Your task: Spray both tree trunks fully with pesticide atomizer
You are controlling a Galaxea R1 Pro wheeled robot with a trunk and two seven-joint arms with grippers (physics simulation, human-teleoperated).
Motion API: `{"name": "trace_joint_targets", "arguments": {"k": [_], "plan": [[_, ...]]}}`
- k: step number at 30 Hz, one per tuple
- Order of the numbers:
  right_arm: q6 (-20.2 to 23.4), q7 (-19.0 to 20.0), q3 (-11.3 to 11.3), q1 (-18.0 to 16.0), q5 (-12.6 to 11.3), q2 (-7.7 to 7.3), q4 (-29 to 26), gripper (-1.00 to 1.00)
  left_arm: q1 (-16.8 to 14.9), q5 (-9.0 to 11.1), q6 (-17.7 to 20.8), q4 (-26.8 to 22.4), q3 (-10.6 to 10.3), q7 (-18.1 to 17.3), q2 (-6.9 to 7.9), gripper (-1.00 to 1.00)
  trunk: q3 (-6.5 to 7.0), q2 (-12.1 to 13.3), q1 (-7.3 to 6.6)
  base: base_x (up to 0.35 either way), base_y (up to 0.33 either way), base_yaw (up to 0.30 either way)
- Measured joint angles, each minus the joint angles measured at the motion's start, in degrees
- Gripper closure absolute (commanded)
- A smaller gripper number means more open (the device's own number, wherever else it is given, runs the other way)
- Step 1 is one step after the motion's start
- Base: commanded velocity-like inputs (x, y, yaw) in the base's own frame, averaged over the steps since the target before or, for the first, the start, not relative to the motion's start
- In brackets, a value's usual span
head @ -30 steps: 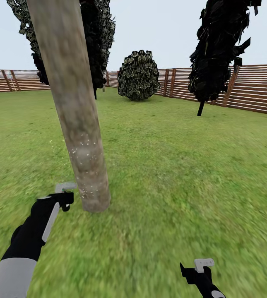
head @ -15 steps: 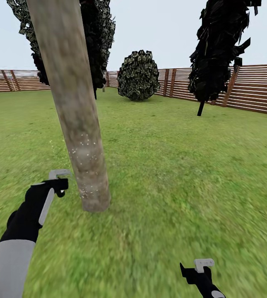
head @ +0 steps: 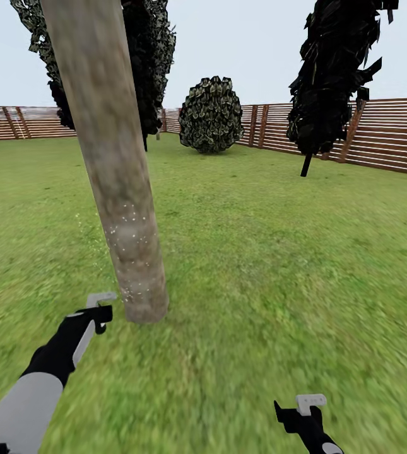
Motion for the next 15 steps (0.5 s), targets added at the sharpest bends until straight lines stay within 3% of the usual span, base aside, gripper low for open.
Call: {"name": "trace_joint_targets", "arguments": {"k": [2, 4, 5, 8, 12, 15], "plan": [[0.0, 0.0, 0.0, 0.0, 0.0, 0.06, 0.0, -1.0, 0.3, -0.1, -0.7, 1.3, 0.0, 0.0, -0.16, 1.0, 0.0, 0.0, 0.0, 0.0, 0.0, 0.0], [0.0, 0.0, 0.0, 0.0, 0.0, 0.05, -0.1, -1.0, 2.4, -0.3, -7.0, 4.3, -0.1, -0.1, -0.36, 1.0, -0.01, 0.0, 0.0, 0.0, 0.0, 0.0], [0.0, 0.0, 0.0, 0.0, 0.0, 0.06, -0.1, -1.0, 3.3, -0.4, -8.4, 4.8, -0.1, -0.1, -0.36, 1.0, -0.01, 0.0, 0.0, 0.0, 0.0, 0.013], [0.0, 0.0, 0.0, 0.0, -0.1, 0.05, -0.1, -1.0, 6.6, -0.5, -9.9, 5.8, -0.4, -0.2, -0.44, 1.0, -0.01, 0.0, 0.0, 0.0, 0.0, 0.14], [0.0, 0.0, 0.0, 0.0, -0.1, 0.08, -0.1, -1.0, 8.2, -0.6, -10.2, 6.3, -5.4, -1.0, -0.47, 1.0, 0.0, 0.0, 0.0, 0.001, -0.008, 0.263], [0.0, 0.0, 0.0, 0.0, -0.1, 0.09, -0.2, -1.0, 8.8, -0.6, -10.2, 6.7, -6.7, -1.0, -0.48, 1.0, 0.0, 0.0, 0.0, 0.062, -0.2, 0.163]]}}
